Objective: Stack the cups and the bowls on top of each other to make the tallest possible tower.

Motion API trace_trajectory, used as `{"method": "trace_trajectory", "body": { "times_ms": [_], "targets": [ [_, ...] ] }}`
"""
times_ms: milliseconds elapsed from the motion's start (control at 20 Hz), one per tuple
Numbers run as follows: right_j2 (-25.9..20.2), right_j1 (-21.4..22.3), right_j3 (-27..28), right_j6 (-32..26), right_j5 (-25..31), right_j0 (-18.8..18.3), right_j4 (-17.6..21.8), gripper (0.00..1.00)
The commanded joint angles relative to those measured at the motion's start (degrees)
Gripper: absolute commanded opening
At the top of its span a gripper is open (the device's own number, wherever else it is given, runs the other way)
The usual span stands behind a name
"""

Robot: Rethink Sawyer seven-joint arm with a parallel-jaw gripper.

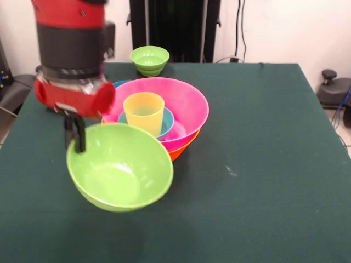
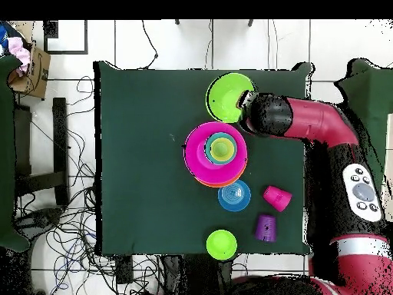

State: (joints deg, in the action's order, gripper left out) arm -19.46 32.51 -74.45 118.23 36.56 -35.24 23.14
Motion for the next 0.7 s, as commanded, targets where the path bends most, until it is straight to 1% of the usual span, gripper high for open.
{"method": "trace_trajectory", "body": {
  "times_ms": [50,250,300,400,450,550,600,650,700],
  "targets": [
    [-4.3,8.0,-1.4,-10.3,12.3,0.4,-2.6,0.0],
    [-4.6,9.5,0.2,-10.7,15.8,0.6,-3.5,0.0],
    [-4.5,10.3,0.6,-10.8,17.5,0.8,-3.9,0.0],
    [-4.3,12.0,-0.1,-10.5,19.8,0.9,-4.6,0.0],
    [-4.3,12.6,-1.0,-10.3,19.9,0.8,-4.9,0.0],
    [-4.5,14.9,-4.9,-9.7,19.6,0.2,-6.3,0.0],
    [-4.1,16.9,-7.8,-9.0,19.2,0.0,-7.2,0.0],
    [-4.0,18.0,-9.8,-8.5,18.5,-0.3,-7.9,0.0],
    [-3.6,20.0,-13.1,-7.5,17.7,-0.6,-9.1,0.0]
  ]
}}
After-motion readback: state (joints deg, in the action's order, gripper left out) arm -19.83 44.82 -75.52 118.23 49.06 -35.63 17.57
